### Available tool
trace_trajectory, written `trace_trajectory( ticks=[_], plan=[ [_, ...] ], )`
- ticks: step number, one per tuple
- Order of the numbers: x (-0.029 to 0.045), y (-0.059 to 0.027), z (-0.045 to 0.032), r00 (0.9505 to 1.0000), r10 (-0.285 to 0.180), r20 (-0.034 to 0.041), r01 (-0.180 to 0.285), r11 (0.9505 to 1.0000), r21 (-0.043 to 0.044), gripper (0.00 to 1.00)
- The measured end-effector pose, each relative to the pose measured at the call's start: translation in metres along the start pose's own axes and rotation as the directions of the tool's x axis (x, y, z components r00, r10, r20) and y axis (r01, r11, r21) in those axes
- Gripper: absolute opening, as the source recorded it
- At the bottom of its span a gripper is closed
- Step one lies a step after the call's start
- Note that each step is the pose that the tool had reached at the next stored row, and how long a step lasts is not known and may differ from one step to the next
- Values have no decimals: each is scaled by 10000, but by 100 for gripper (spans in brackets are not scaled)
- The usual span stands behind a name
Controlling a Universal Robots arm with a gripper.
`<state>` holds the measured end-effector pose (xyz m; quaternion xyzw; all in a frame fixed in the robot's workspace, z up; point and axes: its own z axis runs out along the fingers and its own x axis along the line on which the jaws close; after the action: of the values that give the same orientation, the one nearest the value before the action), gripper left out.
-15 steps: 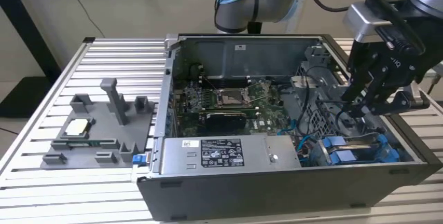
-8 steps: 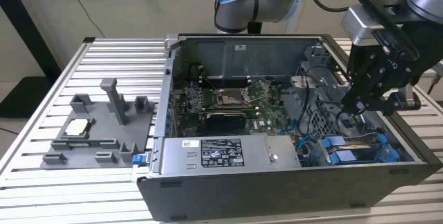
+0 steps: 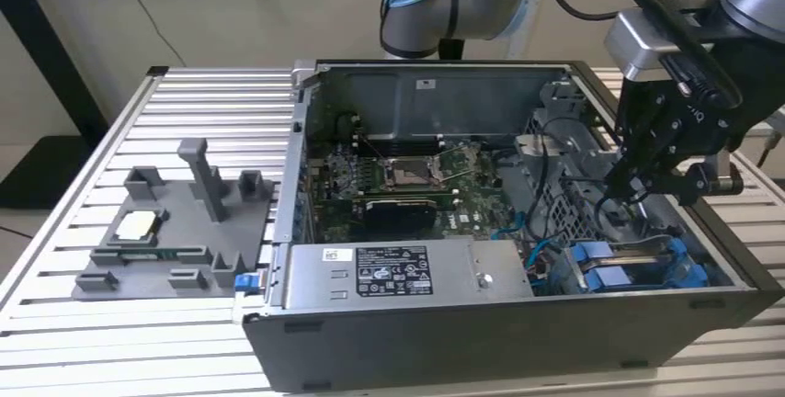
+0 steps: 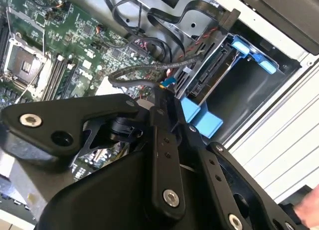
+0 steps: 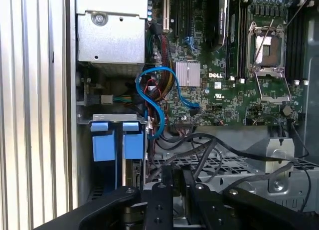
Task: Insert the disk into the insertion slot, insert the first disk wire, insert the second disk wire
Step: 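Insert the first disk wire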
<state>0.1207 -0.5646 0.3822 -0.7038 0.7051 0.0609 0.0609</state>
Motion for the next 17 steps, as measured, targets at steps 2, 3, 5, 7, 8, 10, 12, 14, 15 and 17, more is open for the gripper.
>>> trace_trajectory(
  ticks=[2,3,5,7,8,10,12,14,15,17],
  plan=[
    [0,0,0,10000,0,0,0,10000,0,19],
    [0,0,1,10000,0,-3,0,10000,0,19],
    [0,0,3,10000,0,-72,0,10000,0,19],
    [1,-1,7,9998,0,-210,0,10000,0,19],
    [1,-2,9,9996,0,-275,0,10000,1,19],
    [2,-5,13,9992,0,-390,0,10000,1,19],
    [5,-12,18,9986,-1,-523,1,10000,1,19],
    [9,-21,25,9980,0,-637,0,10000,1,19],
    [12,-25,27,9976,0,-687,0,10000,1,19],
    [15,-32,32,9970,1,-779,0,10000,1,19]
  ],
)
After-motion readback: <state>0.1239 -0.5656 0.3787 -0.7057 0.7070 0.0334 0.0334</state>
